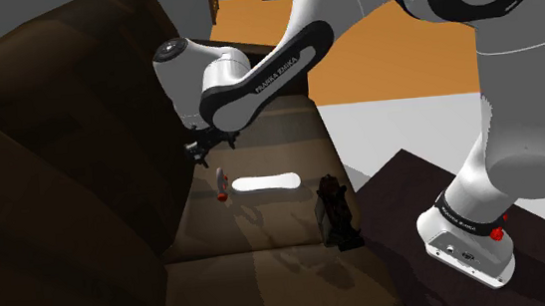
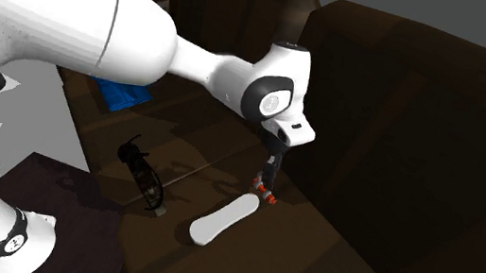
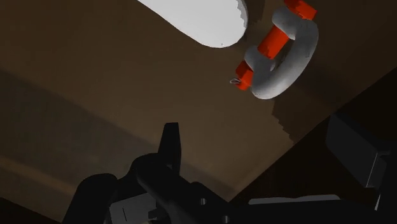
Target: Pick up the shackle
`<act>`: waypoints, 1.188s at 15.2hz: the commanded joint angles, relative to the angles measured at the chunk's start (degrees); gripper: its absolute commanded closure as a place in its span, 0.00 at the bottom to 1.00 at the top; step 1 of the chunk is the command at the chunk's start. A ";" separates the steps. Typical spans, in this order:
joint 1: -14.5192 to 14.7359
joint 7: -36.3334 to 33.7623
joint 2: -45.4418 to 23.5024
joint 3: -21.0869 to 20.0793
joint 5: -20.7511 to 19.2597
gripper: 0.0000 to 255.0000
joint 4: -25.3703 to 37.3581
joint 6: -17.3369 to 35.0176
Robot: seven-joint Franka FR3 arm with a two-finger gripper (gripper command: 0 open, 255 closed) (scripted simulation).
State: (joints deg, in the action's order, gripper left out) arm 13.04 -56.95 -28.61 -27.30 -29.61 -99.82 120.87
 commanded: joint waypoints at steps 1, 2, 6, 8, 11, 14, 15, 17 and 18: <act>1.68 -1.22 -3.00 0.83 -1.61 0.00 3.23 -0.63; 1.78 -1.47 -3.42 1.01 -1.89 0.00 3.07 -0.12; 2.18 -2.52 -5.15 1.70 -3.04 0.00 2.60 1.83; 2.47 -3.19 -6.32 2.17 -3.79 0.00 2.41 3.04; 2.40 -3.22 -6.22 2.17 -3.80 1.00 2.17 3.18; 2.39 -3.26 -6.16 2.17 -3.81 1.00 2.03 3.26; 2.37 -3.26 -6.13 2.16 -3.81 1.00 2.00 3.27; 2.36 -3.25 -6.12 2.16 -3.81 1.00 1.97 3.28; 2.36 -3.27 -6.10 2.16 -3.81 1.00 1.94 3.30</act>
State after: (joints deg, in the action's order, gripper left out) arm 15.40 -60.21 -34.67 -25.16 -33.42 -97.83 124.17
